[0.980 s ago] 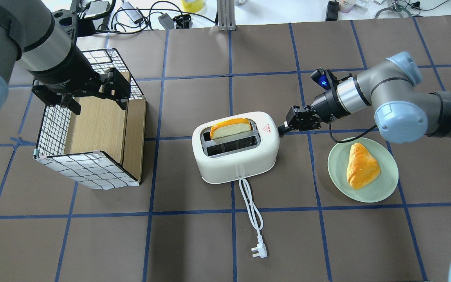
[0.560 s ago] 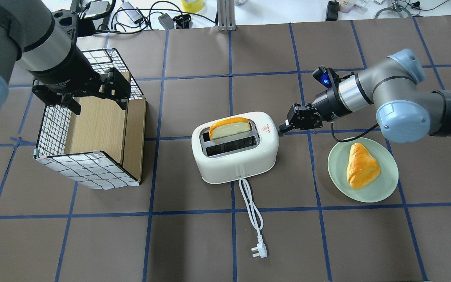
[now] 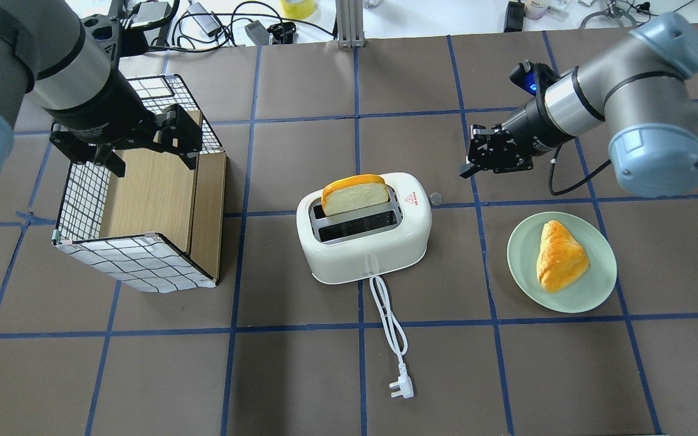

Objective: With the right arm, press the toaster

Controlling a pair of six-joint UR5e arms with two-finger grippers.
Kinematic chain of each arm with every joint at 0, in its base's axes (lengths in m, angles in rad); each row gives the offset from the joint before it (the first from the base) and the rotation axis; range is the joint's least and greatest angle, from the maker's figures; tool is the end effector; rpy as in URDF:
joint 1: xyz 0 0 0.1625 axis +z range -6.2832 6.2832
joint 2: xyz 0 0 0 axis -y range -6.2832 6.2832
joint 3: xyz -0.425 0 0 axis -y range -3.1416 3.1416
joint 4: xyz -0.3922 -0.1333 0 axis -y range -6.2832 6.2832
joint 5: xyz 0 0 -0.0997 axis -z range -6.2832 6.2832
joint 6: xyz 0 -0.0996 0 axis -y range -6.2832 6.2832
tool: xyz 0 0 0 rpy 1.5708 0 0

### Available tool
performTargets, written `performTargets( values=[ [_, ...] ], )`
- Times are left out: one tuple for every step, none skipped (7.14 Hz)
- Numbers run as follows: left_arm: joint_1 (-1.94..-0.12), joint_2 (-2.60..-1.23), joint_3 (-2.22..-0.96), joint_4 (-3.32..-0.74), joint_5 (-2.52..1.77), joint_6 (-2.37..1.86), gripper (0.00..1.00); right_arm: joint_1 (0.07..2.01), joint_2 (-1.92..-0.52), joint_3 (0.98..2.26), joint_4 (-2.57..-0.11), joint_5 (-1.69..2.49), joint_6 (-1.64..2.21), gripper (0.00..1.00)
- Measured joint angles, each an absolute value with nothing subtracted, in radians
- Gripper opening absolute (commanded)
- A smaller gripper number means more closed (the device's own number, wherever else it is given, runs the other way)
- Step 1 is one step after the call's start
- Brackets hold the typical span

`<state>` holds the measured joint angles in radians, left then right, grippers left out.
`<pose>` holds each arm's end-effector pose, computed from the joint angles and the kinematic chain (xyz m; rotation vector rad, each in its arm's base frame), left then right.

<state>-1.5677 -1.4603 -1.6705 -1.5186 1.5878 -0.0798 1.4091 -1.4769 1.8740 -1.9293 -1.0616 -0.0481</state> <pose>-0.1302 -0.4515 0.4960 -0.1303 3.1227 -0.0994 0.0993 -0.5206 0.3432 0.1626 2.6262 -0.0212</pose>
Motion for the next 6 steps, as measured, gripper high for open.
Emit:
performTargets(
  values=[
    [-1.568, -1.460, -1.670, -1.519, 1.588, -0.080, 1.00, 1.447, -1.497, 1.808, -1.879, -1.181, -0.020, 0.00],
    [-1.568, -1.460, -1.670, -1.519, 1.589, -0.080, 1.00, 1.494, -1.503, 1.722, -1.805, -1.300, 0.012, 0.00],
    [-1.568, -1.460, -1.670, -1.519, 1.589, -0.080, 1.00, 1.537, -1.501, 1.627, -1.716, -1.402, 0.052, 0.00],
    [-1.568, -1.460, -1.670, -1.519, 1.588, -0.080, 1.00, 1.564, -1.496, 1.547, -1.639, -1.464, 0.081, 0.00],
    [-1.568, -1.460, -1.670, -1.519, 1.588, -0.080, 1.00, 1.576, -1.493, 1.494, -1.585, -1.507, 0.105, 0.27],
    [-1.568, -1.460, -1.670, -1.519, 1.588, -0.080, 1.00, 1.584, -1.490, 1.468, -1.556, -1.553, 0.121, 0.86]
  ],
)
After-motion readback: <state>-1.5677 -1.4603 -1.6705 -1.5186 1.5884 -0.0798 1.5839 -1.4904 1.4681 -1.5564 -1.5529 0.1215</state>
